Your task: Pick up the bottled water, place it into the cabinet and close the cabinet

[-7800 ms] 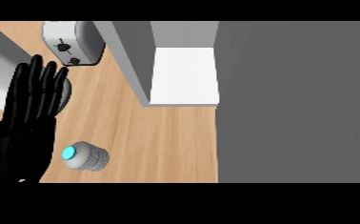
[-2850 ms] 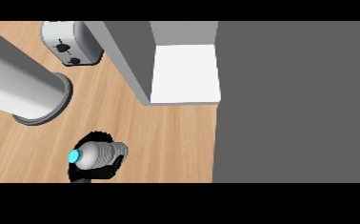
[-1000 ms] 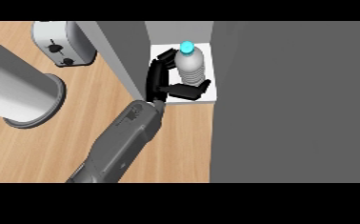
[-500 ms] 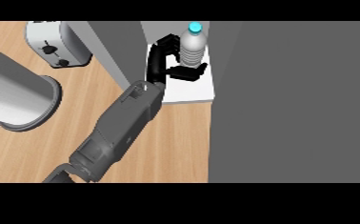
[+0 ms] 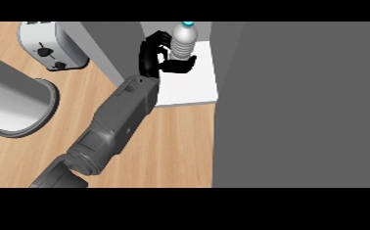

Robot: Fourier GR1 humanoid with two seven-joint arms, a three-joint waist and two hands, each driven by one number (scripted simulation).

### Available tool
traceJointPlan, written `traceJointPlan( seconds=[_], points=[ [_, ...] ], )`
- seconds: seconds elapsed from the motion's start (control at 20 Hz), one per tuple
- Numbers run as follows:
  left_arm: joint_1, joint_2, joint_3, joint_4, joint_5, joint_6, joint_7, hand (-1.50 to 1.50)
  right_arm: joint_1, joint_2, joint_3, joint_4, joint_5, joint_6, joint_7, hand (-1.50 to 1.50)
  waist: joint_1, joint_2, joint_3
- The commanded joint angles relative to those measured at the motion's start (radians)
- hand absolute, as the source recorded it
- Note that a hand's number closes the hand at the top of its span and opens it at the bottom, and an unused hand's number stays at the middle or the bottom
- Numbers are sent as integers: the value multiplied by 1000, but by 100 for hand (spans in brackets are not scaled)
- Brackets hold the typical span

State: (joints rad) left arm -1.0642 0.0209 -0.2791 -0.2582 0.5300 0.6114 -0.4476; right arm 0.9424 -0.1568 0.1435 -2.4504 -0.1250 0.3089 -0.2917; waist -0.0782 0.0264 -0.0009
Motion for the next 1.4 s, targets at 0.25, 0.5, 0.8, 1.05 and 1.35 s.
traceJointPlan(
  seconds=[0.25,0.5,0.8,1.05,1.35],
  points=[
    [-59,12,-2,134,-56,79,-99,-150,-3,-4,-24,11,-77,41,-23,-150,-27,11,1],
    [-91,40,-6,170,-74,85,-109,-150,20,-11,-23,-41,-86,47,5,-150,-31,15,-1],
    [-141,32,4,178,-73,10,-85,-150,10,-23,-24,-17,-87,73,8,-150,-31,16,-1],
    [-141,8,74,92,-12,-89,-188,-150,31,-10,-11,-23,-82,82,-13,-150,-17,5,-1],
    [-165,29,114,55,15,-252,-207,-150,51,-15,-24,-44,-107,85,18,-150,18,-11,0]
  ],
)
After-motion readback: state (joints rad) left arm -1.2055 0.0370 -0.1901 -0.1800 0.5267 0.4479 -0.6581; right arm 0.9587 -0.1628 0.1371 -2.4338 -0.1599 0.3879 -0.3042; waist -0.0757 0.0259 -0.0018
